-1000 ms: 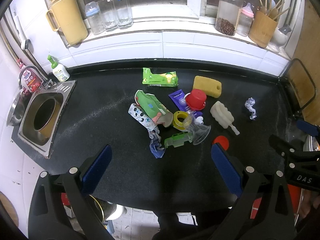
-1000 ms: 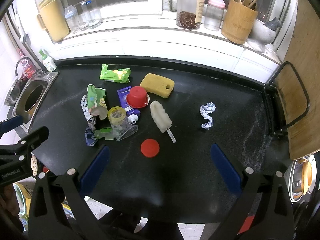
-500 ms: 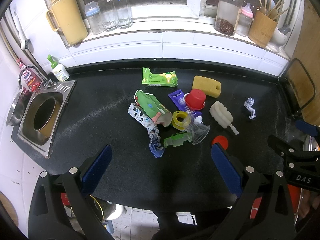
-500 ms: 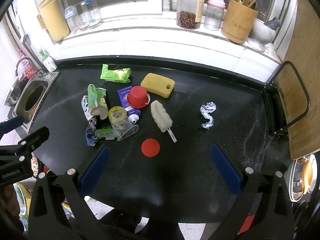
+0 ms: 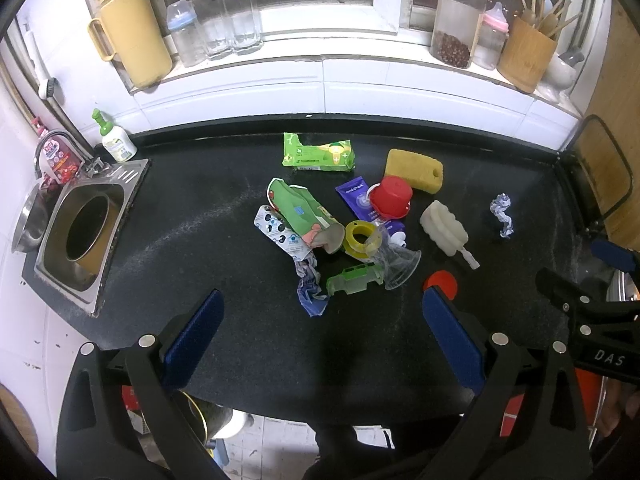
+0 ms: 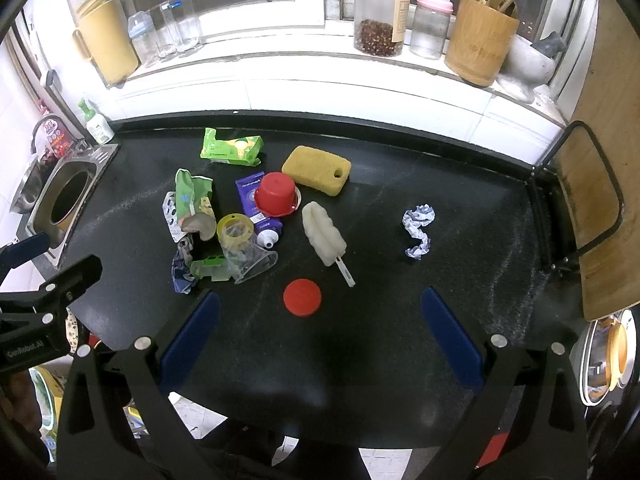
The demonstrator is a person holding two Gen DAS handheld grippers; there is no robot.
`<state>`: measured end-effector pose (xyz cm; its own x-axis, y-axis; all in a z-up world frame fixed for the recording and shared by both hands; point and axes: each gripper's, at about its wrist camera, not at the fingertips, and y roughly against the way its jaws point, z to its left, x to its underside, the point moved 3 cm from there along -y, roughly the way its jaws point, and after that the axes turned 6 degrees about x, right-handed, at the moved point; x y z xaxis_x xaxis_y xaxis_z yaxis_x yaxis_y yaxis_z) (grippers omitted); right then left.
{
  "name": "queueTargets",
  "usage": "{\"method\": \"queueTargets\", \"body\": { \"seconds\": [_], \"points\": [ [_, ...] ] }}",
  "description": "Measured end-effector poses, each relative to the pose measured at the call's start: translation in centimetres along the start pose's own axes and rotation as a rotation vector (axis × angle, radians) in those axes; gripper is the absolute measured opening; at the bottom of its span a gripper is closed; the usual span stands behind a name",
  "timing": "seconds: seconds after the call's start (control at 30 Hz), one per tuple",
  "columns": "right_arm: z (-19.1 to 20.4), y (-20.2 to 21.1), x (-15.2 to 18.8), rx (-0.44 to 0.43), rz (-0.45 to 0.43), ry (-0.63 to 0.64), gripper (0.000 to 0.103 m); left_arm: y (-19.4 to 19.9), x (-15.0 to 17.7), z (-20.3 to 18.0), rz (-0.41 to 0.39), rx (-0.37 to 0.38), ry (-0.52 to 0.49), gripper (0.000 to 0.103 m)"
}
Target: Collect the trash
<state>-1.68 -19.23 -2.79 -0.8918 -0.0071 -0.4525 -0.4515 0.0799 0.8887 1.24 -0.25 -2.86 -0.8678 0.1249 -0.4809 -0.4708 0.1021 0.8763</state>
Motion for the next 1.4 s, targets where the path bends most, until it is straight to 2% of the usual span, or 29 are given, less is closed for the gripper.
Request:
{"method": "queueTargets", "body": {
  "seconds": [0.23,0.4,0.6,0.7,0.77,0.87,0.93,1.13,1.27,1.4],
  "points": [
    [-0.6,-1.4,-0.8,-0.017,0.007,-0.007,0.097,-1.3,-0.4,0.4,0.016,0.011,0.002,0.097],
    [-2.1,-3.2,-1.8,-0.093,-0.006,-0.021,0.097,-3.1,-2.3,2.0,0.005,0.043,-0.022,0.097],
    [-2.6,-6.8,-3.9,-0.159,-0.018,0.053,0.097,-6.6,-6.0,2.7,-0.037,0.101,-0.198,0.097],
    [-2.3,-9.4,-5.7,-0.197,-0.009,0.109,0.097,-9.3,-8.5,3.0,-0.051,0.122,-0.335,0.097],
    [-1.9,-11.3,-7.3,-0.209,-0.013,0.156,0.097,-11.9,-10.5,2.9,-0.033,0.127,-0.459,0.097],
    [-0.9,-14.3,-9.4,-0.202,-0.025,0.254,0.097,-15.5,-12.5,2.6,-0.046,0.159,-0.606,0.097],
    [-0.3,-16.7,-10.7,-0.186,-0.021,0.325,0.097,-18.6,-13.8,2.8,-0.014,0.177,-0.672,0.096],
    [-0.3,-24.8,-13.4,-0.204,0.065,0.439,0.097,-26.1,-16.0,3.2,0.069,0.267,-0.826,0.096],
    [0.2,-28.1,-13.4,-0.224,0.099,0.508,0.096,-29.4,-16.1,3.3,0.094,0.306,-0.923,0.096],
    [0.9,-30.4,-13.2,-0.241,0.123,0.559,0.093,-31.9,-16.1,3.5,0.103,0.368,-0.961,0.095]
  ]
}}
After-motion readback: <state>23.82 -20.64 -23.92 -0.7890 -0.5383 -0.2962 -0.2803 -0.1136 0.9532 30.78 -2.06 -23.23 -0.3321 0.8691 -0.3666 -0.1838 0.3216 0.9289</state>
